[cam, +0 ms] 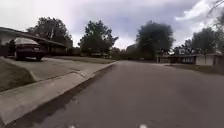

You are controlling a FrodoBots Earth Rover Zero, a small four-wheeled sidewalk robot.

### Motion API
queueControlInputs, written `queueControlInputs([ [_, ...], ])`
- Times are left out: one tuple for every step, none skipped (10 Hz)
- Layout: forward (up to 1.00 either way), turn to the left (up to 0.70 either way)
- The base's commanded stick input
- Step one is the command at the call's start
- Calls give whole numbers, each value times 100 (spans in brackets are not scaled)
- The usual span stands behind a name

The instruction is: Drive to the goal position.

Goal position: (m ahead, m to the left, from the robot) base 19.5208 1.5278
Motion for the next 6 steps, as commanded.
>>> queueControlInputs([
  [70, 0],
  [70, 0],
  [70, 0],
  [70, 0],
  [70, 0],
  [70, 0],
])
